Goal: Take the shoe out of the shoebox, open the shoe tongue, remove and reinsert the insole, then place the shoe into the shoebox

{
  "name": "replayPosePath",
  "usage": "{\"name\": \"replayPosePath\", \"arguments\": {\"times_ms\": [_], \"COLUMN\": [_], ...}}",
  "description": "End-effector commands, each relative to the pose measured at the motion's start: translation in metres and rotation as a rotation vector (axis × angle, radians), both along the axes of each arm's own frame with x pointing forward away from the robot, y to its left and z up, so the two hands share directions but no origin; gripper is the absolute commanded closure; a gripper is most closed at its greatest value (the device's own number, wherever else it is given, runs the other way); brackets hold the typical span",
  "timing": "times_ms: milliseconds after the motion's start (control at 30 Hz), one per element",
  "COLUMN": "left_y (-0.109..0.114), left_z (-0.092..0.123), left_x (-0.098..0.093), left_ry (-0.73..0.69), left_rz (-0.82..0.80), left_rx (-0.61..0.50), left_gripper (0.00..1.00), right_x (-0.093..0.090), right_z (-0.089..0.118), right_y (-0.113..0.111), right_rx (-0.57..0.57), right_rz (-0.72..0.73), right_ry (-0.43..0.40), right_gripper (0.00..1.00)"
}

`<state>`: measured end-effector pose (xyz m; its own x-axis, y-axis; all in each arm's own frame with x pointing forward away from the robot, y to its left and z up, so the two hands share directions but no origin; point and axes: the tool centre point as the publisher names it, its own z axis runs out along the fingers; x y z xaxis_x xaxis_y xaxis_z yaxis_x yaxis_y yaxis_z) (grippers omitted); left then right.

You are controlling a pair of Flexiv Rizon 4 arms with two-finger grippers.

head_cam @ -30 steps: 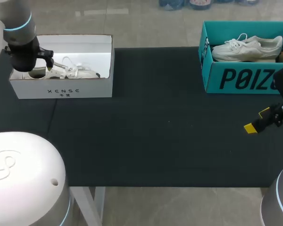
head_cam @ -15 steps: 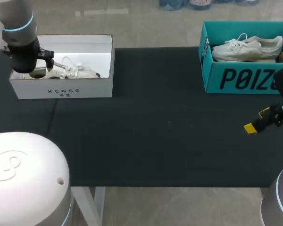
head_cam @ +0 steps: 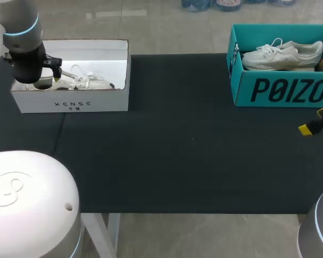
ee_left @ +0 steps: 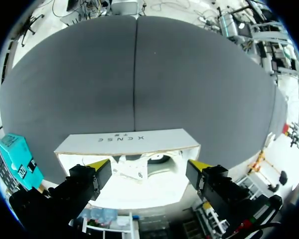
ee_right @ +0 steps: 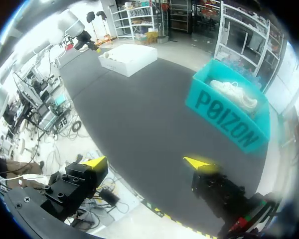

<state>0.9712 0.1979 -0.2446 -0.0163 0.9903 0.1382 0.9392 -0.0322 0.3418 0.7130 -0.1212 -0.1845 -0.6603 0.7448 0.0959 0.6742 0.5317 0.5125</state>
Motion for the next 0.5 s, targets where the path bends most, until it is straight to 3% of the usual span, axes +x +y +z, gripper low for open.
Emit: {"name": "replayPosePath", "arguments": {"times_ms": [33,167,300,400,500], "left_y": [0.0,0.0,0.0,0.0,0.0], "left_z": [0.0,0.0,0.0,0.0,0.0], "left_x": [-0.001,-0.001,-0.001,-0.001,-0.001], "left_ry": [-0.001,-0.001,-0.001,-0.001,-0.001], "left_rz": [-0.001,-0.001,-0.001,-0.001,-0.001], "left_rx": [0.001,0.001,0.001,0.001,0.001], "left_gripper": [0.0,0.0,0.0,0.0,0.0], "right_x": [0.087,0.142,0.188,0.23,0.23], "right_z": [0.009,0.005,-0.01,-0.017,-0.017], "right_y": [-0.036,-0.057,-0.061,-0.061,-0.061], "right_rx": [-0.128,-0.242,-0.336,-0.395,-0.395], "right_rz": [-0.059,-0.203,-0.309,-0.371,-0.371], "right_ry": [0.056,0.063,0.062,0.006,0.006], "right_gripper": [0.0,0.0,0.0,0.0,0.0]}}
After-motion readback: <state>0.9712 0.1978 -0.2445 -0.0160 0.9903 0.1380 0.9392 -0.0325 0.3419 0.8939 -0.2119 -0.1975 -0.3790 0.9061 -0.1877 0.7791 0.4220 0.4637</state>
